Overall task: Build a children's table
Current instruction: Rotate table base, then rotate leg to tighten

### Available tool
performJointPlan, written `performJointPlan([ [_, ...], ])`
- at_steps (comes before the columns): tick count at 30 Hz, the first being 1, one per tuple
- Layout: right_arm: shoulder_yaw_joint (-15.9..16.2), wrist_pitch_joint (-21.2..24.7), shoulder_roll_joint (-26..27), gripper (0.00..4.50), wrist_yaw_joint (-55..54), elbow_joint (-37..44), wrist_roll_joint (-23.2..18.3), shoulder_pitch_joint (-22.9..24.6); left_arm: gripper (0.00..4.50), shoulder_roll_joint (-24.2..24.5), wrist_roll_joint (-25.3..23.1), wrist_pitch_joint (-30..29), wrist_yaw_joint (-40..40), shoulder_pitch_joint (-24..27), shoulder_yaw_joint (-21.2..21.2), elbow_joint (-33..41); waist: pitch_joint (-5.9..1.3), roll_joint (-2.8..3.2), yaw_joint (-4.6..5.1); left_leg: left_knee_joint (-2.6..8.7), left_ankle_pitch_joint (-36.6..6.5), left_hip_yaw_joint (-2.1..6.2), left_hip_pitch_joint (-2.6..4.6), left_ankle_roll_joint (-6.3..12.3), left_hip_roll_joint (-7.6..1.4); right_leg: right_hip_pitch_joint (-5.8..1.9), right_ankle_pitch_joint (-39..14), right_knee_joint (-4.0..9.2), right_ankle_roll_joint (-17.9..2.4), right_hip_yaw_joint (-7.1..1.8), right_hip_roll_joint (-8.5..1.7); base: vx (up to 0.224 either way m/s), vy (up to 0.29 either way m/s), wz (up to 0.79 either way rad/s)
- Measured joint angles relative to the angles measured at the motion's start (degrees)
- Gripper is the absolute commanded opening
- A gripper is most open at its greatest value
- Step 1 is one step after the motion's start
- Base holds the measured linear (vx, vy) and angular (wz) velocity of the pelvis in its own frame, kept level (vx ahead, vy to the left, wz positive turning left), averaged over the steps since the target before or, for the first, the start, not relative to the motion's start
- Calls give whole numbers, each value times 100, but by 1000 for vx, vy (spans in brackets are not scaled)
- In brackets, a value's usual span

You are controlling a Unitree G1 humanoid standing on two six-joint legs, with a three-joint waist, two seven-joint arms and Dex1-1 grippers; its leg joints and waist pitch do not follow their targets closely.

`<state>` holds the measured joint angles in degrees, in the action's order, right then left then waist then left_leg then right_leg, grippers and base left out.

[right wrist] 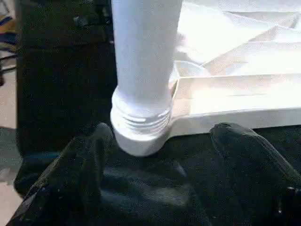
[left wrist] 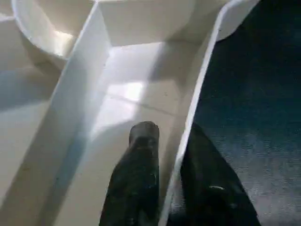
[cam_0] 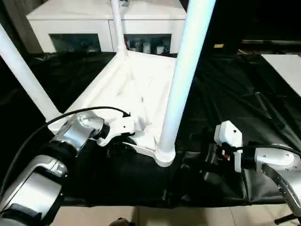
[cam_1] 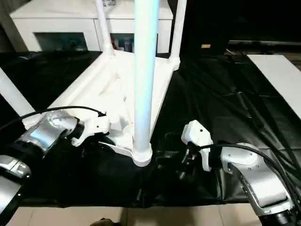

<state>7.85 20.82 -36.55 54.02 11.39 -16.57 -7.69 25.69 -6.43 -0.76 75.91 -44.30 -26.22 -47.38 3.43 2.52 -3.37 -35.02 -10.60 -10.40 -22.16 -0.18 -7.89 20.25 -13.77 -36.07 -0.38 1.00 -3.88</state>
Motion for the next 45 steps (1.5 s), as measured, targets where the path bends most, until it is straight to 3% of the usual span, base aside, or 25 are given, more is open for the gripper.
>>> performJointPlan([
  [6, -233, -86, 373, 379, -777, -134, 207, -106, 32, -49, 123, -1212, -570, 648, 330, 1251, -15, 22, 181, 12, -1, -25, 9, 1, 0, 22, 1, -5, 0, 5, -26, 0, 0, 0],
  [12, -397, -92, 400, 379, -1051, -282, 279, -137, 17, -48, 158, -2224, -1183, 1258, 686, 2359, -31, 41, 338, 37, -1, -35, 6, 0, 0, 65, 5, -5, 2, 16, -41, 0, 0, 0],
  [15, -497, -81, 465, 379, -1289, -381, 375, -124, 10, -217, 65, -2520, -1796, 1931, 969, 3350, -35, 30, 409, 49, -1, -38, 10, 14, -1, 71, 4, 6, 4, 16, -46, 0, 0, 0],
  [19, -587, -25, 617, 379, -1601, -627, 410, -178, 2, -522, 62, -2031, -2202, 2148, 986, 3572, -29, 6, 333, 50, 9, -36, -4, 30, -4, 82, 3, 11, 6, 28, -45, 0, 0, 0],
  [27, -492, -219, 906, 379, -1496, -931, 376, -371, 2, -813, 229, -2000, -2298, 2103, 1023, 3458, -27, -3, 158, 49, 9, -43, -6, 31, -4, 82, 3, 15, 6, 26, -49, 0, 0, 0],
  [43, -80, -648, 996, 379, -1018, -1659, 528, -946, 2, -588, 218, -1466, -1934, 1805, 773, 2956, -33, -17, 122, 42, -3, -63, -3, 11, -4, 73, 11, 14, 10, 25, -59, 0, 0, 0],
  [45, 25, -703, 1076, 413, -896, -1877, 533, -1062, 0, -572, 222, -1367, -1869, 1706, 725, 2808, -35, -23, 120, 39, -3, -66, -5, 11, -5, 73, 14, 13, 9, 23, -62, 0, 0, 0],
])
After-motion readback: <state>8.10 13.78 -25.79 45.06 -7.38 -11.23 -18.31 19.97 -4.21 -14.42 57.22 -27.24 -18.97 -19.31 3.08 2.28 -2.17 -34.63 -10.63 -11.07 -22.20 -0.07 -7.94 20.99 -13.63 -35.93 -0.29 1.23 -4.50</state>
